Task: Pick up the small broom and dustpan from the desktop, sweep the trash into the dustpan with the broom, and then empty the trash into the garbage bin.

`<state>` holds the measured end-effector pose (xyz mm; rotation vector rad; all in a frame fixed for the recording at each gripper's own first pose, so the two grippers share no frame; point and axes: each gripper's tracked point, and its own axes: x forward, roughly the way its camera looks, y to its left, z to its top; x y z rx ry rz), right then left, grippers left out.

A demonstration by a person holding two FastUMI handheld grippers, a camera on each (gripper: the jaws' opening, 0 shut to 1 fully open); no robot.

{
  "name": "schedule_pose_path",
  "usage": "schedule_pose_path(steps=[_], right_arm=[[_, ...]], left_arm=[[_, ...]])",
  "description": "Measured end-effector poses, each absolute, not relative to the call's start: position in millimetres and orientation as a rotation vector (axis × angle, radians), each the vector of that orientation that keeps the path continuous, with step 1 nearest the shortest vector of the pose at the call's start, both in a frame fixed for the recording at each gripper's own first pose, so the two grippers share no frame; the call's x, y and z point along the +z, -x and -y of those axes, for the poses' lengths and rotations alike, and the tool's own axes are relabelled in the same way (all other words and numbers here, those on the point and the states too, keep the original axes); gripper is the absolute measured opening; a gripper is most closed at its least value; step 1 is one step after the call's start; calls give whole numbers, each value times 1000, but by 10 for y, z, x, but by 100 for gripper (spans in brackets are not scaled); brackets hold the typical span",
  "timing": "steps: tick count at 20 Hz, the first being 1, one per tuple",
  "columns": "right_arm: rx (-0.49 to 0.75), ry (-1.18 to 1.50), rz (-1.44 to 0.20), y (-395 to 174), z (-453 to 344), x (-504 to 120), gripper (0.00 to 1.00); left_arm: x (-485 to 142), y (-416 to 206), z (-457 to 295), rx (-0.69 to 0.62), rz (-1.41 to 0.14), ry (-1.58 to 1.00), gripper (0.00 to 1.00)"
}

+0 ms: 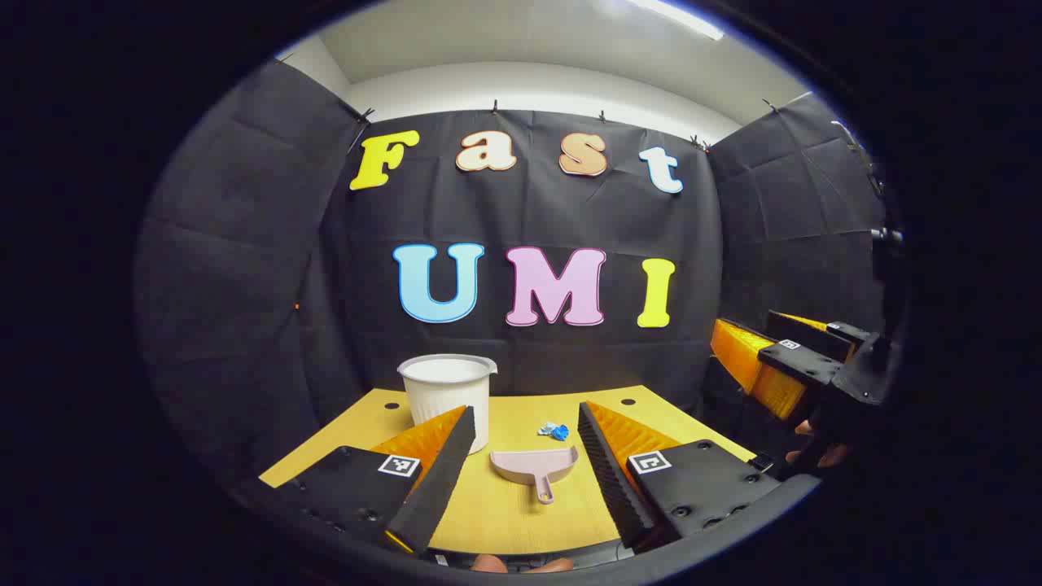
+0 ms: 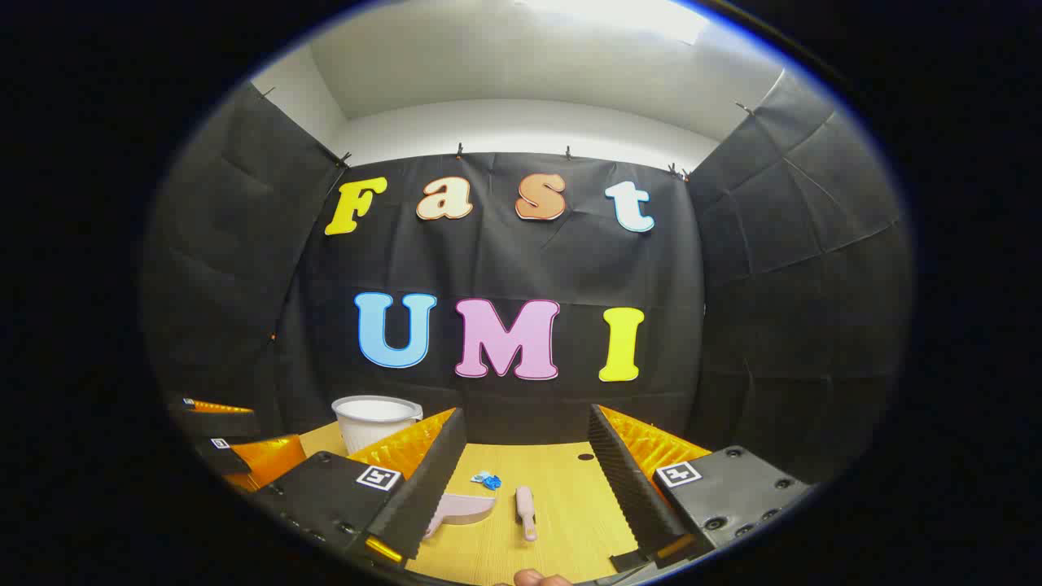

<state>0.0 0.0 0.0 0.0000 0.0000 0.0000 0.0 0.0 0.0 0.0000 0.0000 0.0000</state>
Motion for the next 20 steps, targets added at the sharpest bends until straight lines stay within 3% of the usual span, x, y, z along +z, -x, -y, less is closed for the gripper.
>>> schedule_pose_path(steps=[1, 2, 3, 10, 13, 20], right_arm=[[3, 3, -4, 14, 3, -11, 92], [11, 1, -7, 26, -17, -16, 92], [17, 3, -7, 46, -21, -18, 98], [-12, 8, -29, 97, 167, -66, 98], [-32, -17, 74, 71, 199, 259, 97], [-28, 35, -14, 60, 230, -28, 98]], left_arm=[[-10, 14, 14, -3, -4, 12, 77], [3, 10, 19, -1, -2, 15, 73], [7, 1, 15, 0, -1, 11, 76], [33, 16, 83, -27, 14, 30, 75], [-3, -59, 61, -29, 4, 39, 76], [-59, -46, 35, -55, -15, 114, 76]])
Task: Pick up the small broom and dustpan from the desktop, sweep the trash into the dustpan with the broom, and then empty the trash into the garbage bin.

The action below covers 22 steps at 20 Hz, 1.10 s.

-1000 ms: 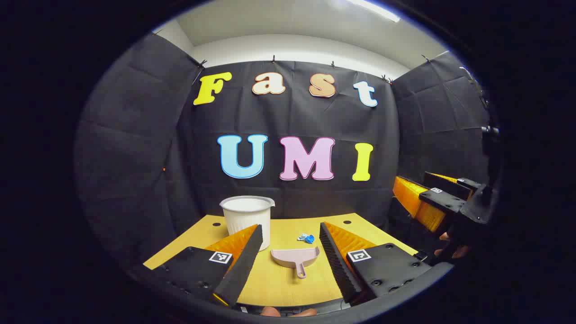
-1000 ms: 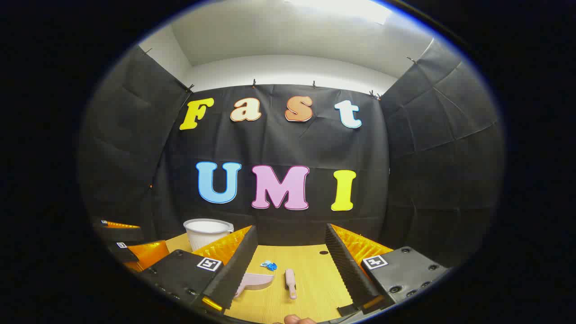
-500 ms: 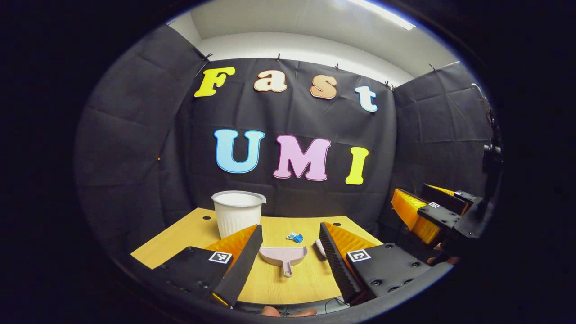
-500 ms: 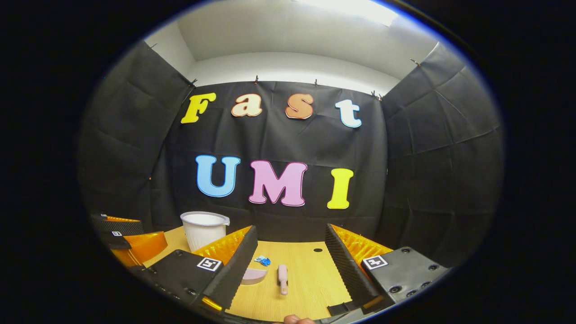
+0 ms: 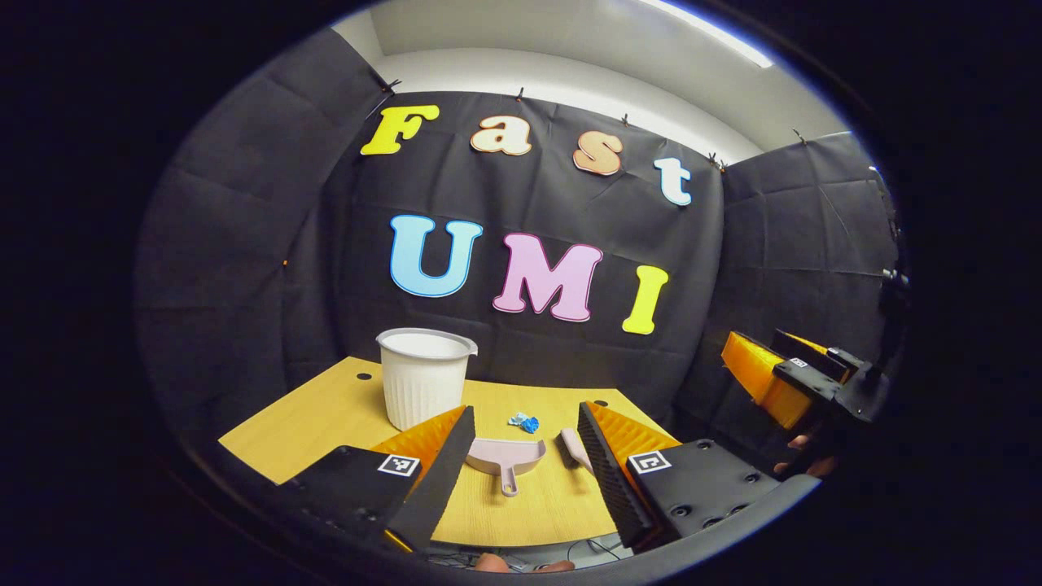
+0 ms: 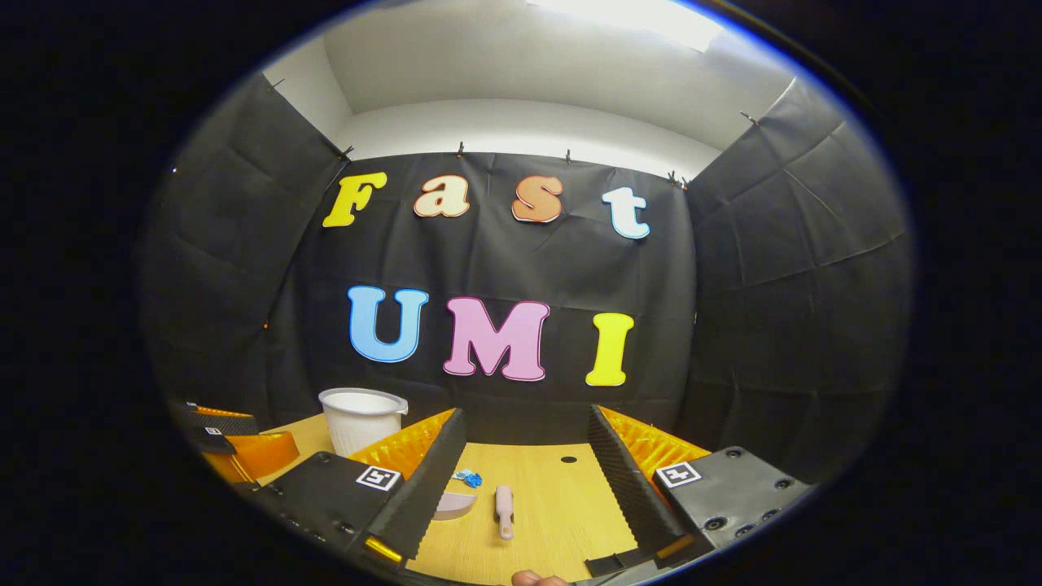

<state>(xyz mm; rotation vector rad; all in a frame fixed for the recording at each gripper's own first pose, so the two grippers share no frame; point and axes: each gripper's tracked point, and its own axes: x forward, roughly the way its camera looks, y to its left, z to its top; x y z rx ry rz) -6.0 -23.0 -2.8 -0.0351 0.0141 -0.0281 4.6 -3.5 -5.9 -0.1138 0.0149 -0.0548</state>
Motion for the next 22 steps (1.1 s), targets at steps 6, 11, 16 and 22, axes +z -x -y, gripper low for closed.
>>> schedule_pose_path(steps=[6, 11, 16, 22], right_arm=[[12, 45, -27, 23, -5, -135, 97], [4, 35, -43, -32, -12, -181, 97], [16, 34, -84, -153, -54, -298, 97], [3, -1, -100, -178, -43, -325, 97]], left_arm=[[-249, -27, -38, -64, -46, 146, 76], [-265, -44, -141, -45, -62, 197, 76], [-177, -114, -167, -13, -49, 129, 76], [-183, -103, -104, -25, -53, 85, 76]])
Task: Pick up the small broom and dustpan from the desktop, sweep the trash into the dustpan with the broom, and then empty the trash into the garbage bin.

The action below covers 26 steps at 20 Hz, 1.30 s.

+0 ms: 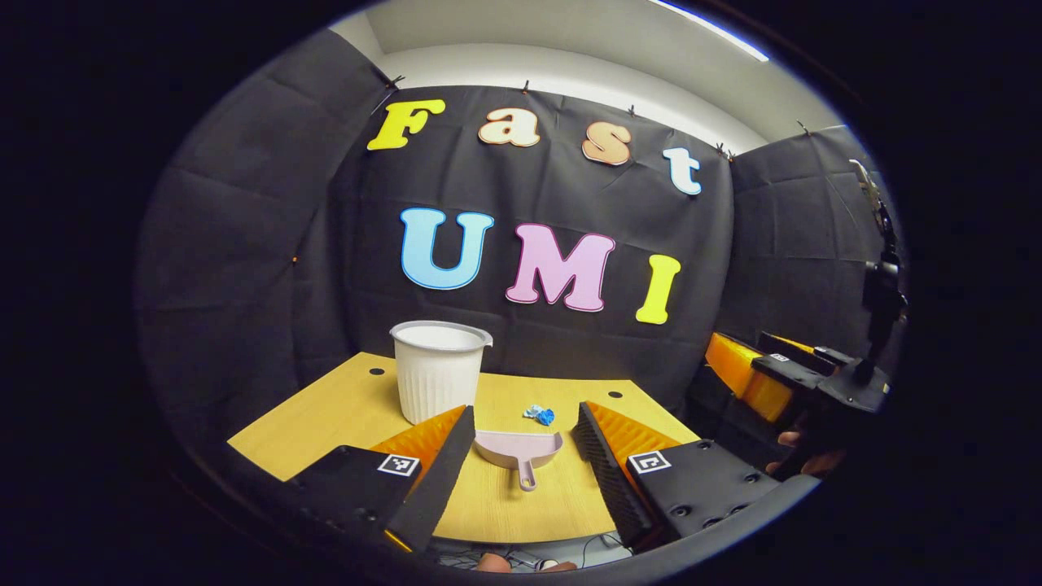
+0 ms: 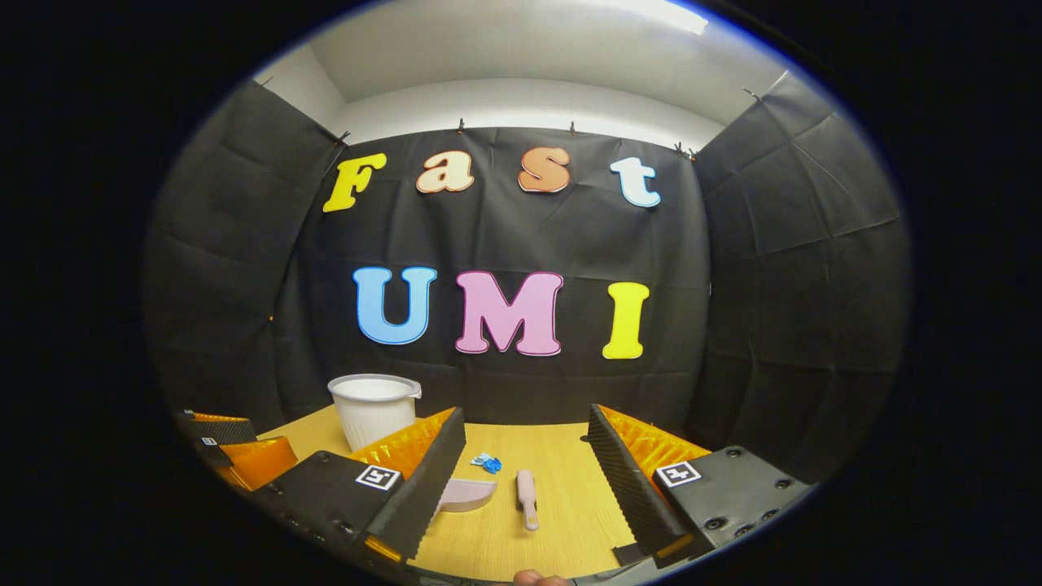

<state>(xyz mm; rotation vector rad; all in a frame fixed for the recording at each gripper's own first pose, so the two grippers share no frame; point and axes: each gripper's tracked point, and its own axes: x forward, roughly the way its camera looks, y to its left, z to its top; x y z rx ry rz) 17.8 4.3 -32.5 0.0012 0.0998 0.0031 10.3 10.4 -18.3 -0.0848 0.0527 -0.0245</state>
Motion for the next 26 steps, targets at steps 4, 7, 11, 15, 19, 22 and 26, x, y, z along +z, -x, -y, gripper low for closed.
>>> schedule_pose_path(steps=[4, 7, 11, 15, 19, 22, 26], right_arm=[[-4, 13, -106, -171, -2, -346, 98], [2, 13, -118, -181, -25, -370, 98], [1, 37, -109, -295, 12, -325, 97], [14, 42, -104, -583, -4, -335, 97], [41, 20, -115, -1011, -28, -425, 97], [28, 9, -170, -1382, 161, -684, 97], [-2, -8, -252, -1875, 525, -1072, 98]], left_arm=[[-227, -119, -120, -32, -75, 106, 76], [-288, -144, -127, -34, -98, 153, 76], [-210, -287, -148, -24, -96, 185, 76], [-210, -605, -167, 0, -139, 154, 76], [-514, -1076, -87, -6, -287, 44, 76], [-763, -1489, 163, -64, -387, 64, 76], [-1495, -1992, 359, -47, -622, 78, 78]])
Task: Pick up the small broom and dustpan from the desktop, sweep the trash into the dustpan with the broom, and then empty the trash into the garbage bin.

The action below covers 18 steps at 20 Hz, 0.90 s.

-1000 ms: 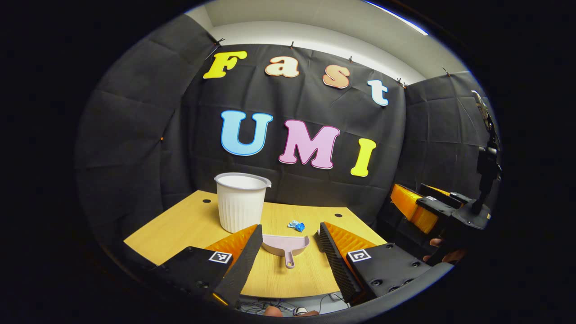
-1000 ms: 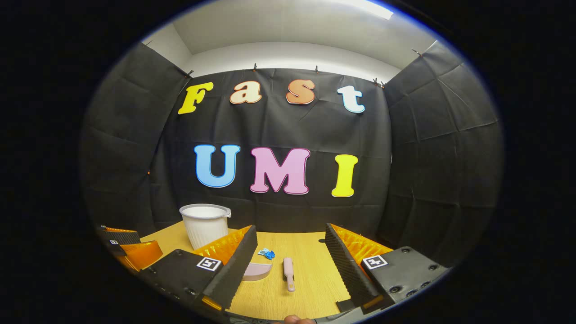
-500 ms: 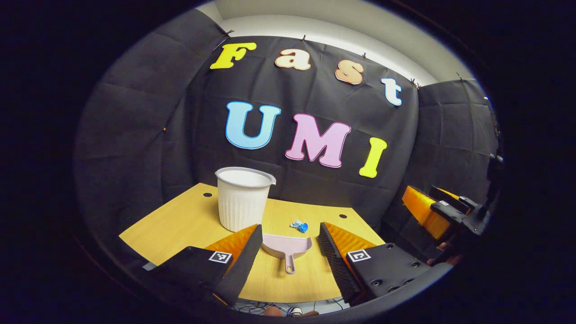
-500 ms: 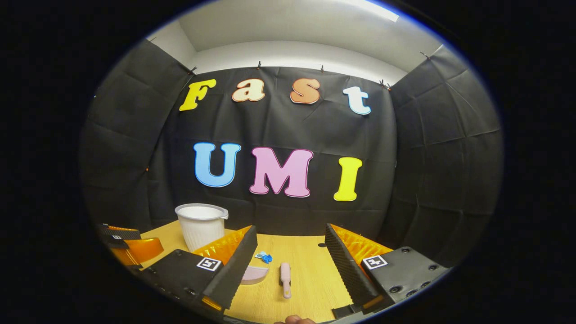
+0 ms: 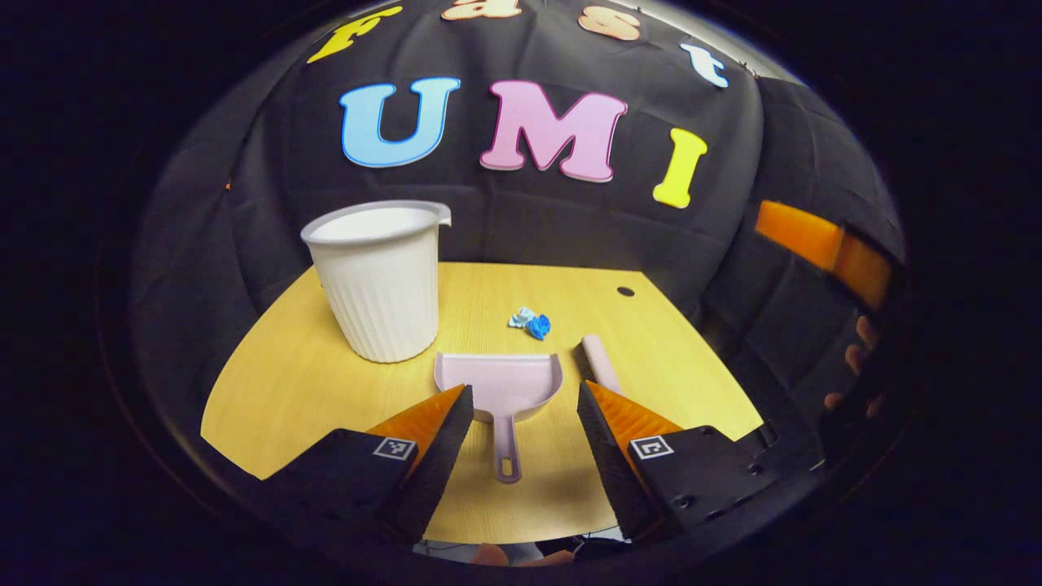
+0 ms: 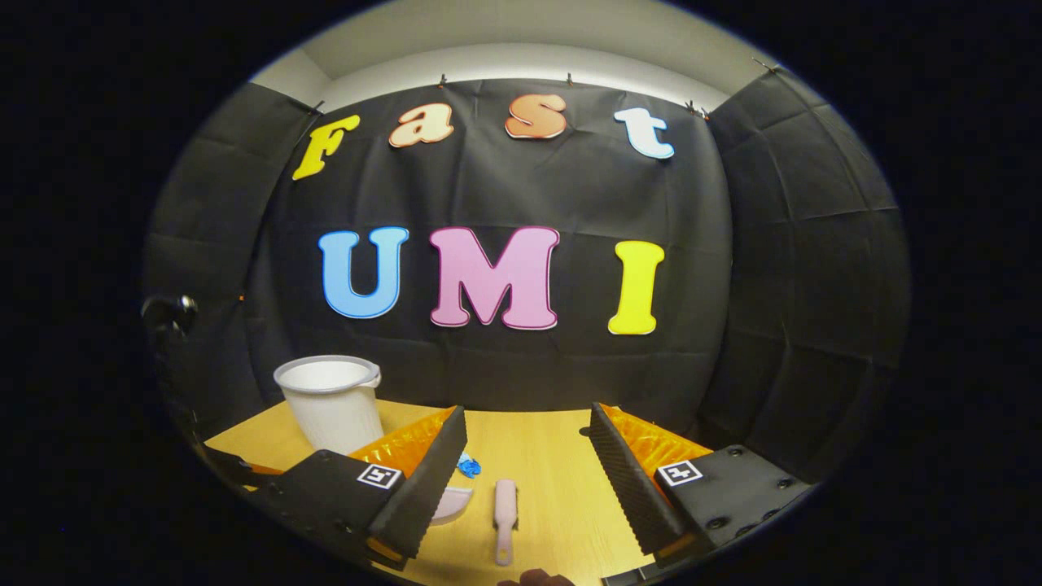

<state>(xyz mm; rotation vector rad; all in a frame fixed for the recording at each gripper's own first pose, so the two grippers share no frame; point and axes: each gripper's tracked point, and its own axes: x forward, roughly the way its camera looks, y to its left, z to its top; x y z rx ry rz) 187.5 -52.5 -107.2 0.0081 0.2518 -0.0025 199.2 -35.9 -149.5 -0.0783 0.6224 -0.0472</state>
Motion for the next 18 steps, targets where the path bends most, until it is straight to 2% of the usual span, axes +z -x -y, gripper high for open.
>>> schedule_pose_path(steps=[3, 5, 9, 15, 18], right_arm=[[-1, -21, -314, -2104, 722, -1421, 98], [28, -26, -377, -2183, 774, -1707, 98], [66, -85, -605, -2209, 943, -2376, 98], [117, -141, -870, -1921, 851, -3054, 97], [190, -179, -1055, -1605, 582, -3304, 99]], left_arm=[[-1932, -2234, 403, -35, -776, 142, 78], [-2264, -2358, 321, 46, -910, 110, 78], [-2651, -2475, 302, 106, -1153, 163, 79], [-2872, -2690, 305, 106, -1356, 144, 78], [-2903, -2762, 283, 87, -1399, 90, 68]])
